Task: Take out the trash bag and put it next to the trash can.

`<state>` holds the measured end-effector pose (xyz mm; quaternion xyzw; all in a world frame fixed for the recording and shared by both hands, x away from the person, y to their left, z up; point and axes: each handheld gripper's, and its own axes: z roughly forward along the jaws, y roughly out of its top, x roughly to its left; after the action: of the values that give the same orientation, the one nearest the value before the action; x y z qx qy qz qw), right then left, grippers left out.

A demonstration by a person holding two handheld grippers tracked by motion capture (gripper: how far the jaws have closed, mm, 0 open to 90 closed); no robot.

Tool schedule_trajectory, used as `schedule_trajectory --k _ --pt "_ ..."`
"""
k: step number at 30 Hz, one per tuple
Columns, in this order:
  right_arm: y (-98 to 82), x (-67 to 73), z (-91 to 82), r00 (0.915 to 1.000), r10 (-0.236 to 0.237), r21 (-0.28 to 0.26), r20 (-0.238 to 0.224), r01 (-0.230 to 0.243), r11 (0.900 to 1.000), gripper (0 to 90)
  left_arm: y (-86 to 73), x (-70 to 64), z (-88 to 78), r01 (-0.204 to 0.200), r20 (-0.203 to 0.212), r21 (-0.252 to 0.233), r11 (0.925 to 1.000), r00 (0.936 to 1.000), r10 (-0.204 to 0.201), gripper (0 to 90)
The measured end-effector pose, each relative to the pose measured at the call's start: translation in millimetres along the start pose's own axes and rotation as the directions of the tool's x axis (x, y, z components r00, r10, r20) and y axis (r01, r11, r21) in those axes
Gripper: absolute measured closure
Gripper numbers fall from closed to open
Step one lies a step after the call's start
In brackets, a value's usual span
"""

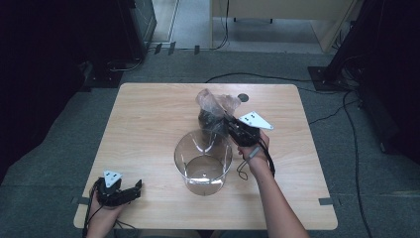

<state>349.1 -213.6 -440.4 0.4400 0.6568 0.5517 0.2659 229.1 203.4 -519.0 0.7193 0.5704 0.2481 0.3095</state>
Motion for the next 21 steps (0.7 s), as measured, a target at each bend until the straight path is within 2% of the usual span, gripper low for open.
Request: schedule_trajectory --k 2,5,8,11,14,18,21 --pt "-5.4 -5.2 -3.9 0.9993 0.018 0.008 -0.034 -0.018 1.000 74.9 0.0 -0.1 0.0 0.001 0.000 0.000 1.0000 1.0000 -0.001 9.5" --pt "-10.2 -11.0 -11.6 0.9979 0.027 0.016 -0.059 -0.027 1.000 65.9 0.0 -0.1 0.0 0.001 0.000 0.000 1.0000 1.0000 -0.001 9.5" --pt "-13.5 -17.2 -20.9 0.9948 0.059 0.007 -0.083 -0.059 0.998 57.1 0.0 -0.1 0.1 0.001 0.000 0.000 1.0000 1.0000 -0.001 9.5" --pt "-17.2 -22.4 -29.7 0.9892 0.072 0.027 -0.127 -0.070 0.997 48.6 0.0 -0.1 0.0 0.001 0.000 0.000 1.0000 1.0000 -0.001 9.5" --pt "-23.3 -24.7 -39.2 0.9858 0.055 0.047 -0.159 -0.048 0.998 38.0 0.0 -0.1 0.0 0.001 0.000 0.000 1.0000 1.0000 -0.001 9.5" --pt "-32.5 -27.6 -51.9 0.9871 0.024 0.070 -0.159 -0.013 0.997 30.7 0.0 -0.1 0.0 0.001 0.000 0.000 1.0000 1.0000 -0.001 9.6" --pt "-39.1 -30.6 -58.3 0.9910 0.001 0.088 -0.134 0.011 0.996 27.7 0.0 -0.1 0.1 0.001 -0.001 -0.001 1.0000 1.0000 -0.001 9.5"
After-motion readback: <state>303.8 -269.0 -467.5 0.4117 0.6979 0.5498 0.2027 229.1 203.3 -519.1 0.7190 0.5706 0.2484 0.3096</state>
